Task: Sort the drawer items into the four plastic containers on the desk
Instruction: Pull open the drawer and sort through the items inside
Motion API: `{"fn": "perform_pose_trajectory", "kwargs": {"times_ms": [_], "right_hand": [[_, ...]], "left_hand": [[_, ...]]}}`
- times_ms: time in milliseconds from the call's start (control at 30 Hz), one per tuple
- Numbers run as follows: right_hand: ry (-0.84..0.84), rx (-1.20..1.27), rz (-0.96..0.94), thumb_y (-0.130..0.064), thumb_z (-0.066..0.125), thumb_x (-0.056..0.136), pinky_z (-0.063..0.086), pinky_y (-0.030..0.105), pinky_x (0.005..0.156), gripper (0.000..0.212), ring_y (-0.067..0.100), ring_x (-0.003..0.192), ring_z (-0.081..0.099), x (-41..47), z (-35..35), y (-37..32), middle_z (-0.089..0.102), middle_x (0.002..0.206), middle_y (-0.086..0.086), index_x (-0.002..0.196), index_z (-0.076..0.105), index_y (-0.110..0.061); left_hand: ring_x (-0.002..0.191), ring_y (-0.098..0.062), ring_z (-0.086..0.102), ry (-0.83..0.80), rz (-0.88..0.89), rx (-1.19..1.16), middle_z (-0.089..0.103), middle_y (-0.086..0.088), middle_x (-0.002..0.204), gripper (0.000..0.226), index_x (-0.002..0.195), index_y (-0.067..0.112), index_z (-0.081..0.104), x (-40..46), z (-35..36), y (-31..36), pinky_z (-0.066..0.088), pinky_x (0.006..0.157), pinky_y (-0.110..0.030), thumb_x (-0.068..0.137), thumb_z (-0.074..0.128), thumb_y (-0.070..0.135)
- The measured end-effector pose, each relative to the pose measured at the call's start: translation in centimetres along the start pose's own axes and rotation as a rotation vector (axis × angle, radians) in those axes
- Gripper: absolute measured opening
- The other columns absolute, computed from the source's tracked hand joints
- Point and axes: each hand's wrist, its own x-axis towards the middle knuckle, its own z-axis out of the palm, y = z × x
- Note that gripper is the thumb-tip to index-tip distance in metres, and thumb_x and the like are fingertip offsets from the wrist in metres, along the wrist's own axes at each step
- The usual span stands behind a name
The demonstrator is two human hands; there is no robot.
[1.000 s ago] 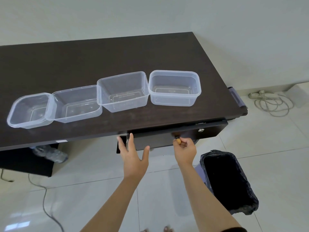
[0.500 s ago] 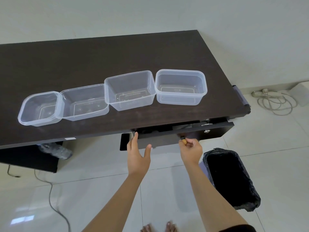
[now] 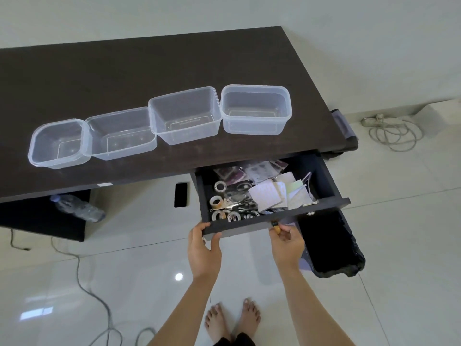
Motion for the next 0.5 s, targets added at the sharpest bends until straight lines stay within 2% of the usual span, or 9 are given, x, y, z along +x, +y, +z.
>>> {"fn": "perform_pose_trajectory", "kwargs": {"times_ms": [133,300,500], "right_hand": [[0.009,0.003,0.046,0.005,0.067,0.078,0.045,0.008,0.059,0.026,0.007,0.058,0.055,-1.3,-1.5,0.7,0.061,0.068,0.007,0.073,0.06,-0.02],[0.008,0.008,0.119,0.006,0.066,0.078,0.045,0.004,0.059,0.012,-0.008,0.055,0.058,-3.2,-3.5,0.4,0.062,0.07,0.002,0.08,0.061,-0.004],[-0.008,-0.022,0.171,0.003,0.068,0.077,0.044,0.002,0.059,0.016,-0.01,0.055,0.058,-4.7,-5.1,1.0,0.065,0.068,-0.003,0.075,0.061,-0.012]], "left_hand": [[0.104,-0.016,0.052,-0.013,0.007,0.008,0.054,0.006,0.118,0.028,0.105,0.028,0.051,-2.0,-0.5,-0.4,0.044,0.087,-0.026,0.088,0.064,0.009],[0.101,-0.016,0.054,-0.042,-0.011,0.033,0.055,0.003,0.121,0.026,0.103,0.025,0.052,-4.1,-1.0,-1.2,0.043,0.083,-0.024,0.087,0.065,0.008],[0.103,-0.016,0.055,-0.083,-0.02,0.082,0.054,0.005,0.12,0.024,0.105,0.02,0.054,-5.7,-2.0,-1.9,0.04,0.081,-0.019,0.086,0.066,0.01]]}}
